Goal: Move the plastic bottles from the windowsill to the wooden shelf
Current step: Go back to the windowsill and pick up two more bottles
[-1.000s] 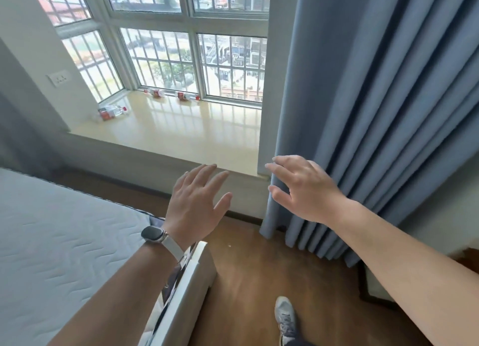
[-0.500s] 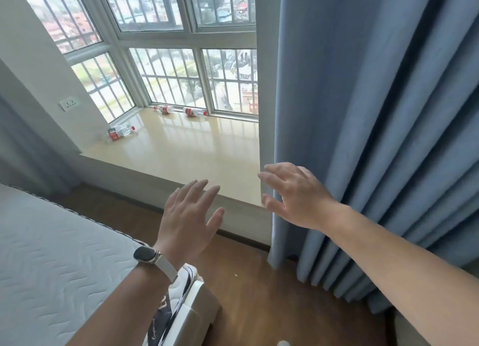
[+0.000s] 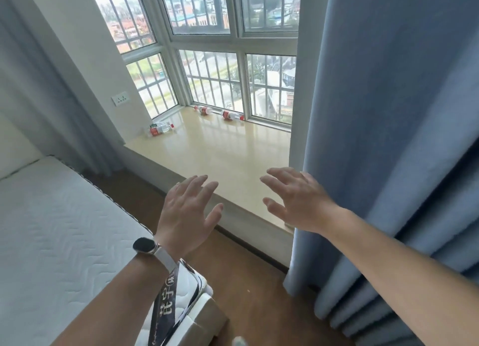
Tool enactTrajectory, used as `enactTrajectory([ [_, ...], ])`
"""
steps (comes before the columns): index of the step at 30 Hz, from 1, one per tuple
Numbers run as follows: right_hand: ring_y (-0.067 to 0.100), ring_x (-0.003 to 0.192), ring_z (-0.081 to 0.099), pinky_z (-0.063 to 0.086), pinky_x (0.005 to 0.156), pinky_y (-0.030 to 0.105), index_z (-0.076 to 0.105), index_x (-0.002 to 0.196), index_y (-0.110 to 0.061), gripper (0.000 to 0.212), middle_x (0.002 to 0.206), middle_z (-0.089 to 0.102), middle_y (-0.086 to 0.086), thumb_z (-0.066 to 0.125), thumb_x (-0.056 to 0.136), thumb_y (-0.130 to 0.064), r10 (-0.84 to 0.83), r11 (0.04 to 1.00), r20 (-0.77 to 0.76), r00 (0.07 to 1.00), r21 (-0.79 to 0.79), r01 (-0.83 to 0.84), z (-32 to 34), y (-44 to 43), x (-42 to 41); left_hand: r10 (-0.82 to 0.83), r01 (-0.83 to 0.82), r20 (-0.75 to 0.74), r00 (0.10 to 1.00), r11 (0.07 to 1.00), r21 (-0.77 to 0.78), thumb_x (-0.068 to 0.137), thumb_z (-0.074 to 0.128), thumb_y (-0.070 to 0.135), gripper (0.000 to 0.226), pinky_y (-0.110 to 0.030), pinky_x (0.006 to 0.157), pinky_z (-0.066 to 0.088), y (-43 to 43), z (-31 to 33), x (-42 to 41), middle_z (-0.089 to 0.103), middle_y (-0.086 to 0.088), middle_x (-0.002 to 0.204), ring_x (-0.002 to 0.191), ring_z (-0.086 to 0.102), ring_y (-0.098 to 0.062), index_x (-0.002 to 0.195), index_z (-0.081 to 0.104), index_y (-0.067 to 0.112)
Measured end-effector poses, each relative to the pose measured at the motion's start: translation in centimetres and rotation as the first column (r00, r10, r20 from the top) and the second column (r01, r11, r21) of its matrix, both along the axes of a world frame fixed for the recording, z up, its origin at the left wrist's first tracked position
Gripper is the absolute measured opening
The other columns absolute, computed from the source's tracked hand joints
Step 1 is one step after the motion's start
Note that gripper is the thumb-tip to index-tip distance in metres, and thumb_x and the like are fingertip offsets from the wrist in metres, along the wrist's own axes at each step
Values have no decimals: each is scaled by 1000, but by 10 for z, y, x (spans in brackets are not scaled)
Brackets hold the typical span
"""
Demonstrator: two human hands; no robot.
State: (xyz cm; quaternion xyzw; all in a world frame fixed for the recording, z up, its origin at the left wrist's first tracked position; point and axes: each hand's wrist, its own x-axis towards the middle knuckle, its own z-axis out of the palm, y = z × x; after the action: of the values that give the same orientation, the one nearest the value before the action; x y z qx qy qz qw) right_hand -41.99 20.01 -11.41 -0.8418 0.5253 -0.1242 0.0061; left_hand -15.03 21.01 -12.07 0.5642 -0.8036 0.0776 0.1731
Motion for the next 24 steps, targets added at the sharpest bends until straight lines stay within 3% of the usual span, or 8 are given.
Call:
enactTrajectory([
  [11, 30, 130, 47, 40, 99, 44, 52, 135, -20, 61, 143, 51, 5, 30, 91, -55, 8, 998, -57, 998, 67, -4, -4, -117, 37, 55, -48, -95, 994, 996, 77, 93, 41, 53, 53, -52, 113, 30, -112, -20, 34, 53, -3, 143, 137, 43, -27, 135, 55, 24],
  [16, 25, 139, 35, 32, 107, 41, 42, 144, -25, 71, 152, 40, 1, 17, 88, -61, 29, 996, -114, 993, 91, -19, 5, -186, 67, 83, -75, -109, 991, 994, 75, 93, 38, 53, 55, -50, 114, 28, -179, -20, 66, 52, -3, 145, 138, 41, -27, 136, 54, 23],
  [20, 25, 139, 36, 32, 107, 40, 42, 144, -25, 72, 152, 41, 0, 17, 87, -61, 62, 995, -129, 990, 86, -52, 7, -238, 99, 134, -123, -119, 984, 988, 98, 95, 45, 51, 51, -50, 115, 26, -217, -24, 97, 50, -3, 147, 140, 40, -27, 137, 53, 25],
  [24, 23, 140, 33, 30, 108, 41, 39, 146, -26, 71, 154, 38, -1, 17, 89, -62, 102, 993, -131, 986, 79, -92, 9, -284, 131, 173, -166, -100, 980, 983, 78, 93, 46, 50, 49, -54, 112, 32, -247, -24, 130, 56, -4, 140, 134, 46, -27, 133, 57, 23],
])
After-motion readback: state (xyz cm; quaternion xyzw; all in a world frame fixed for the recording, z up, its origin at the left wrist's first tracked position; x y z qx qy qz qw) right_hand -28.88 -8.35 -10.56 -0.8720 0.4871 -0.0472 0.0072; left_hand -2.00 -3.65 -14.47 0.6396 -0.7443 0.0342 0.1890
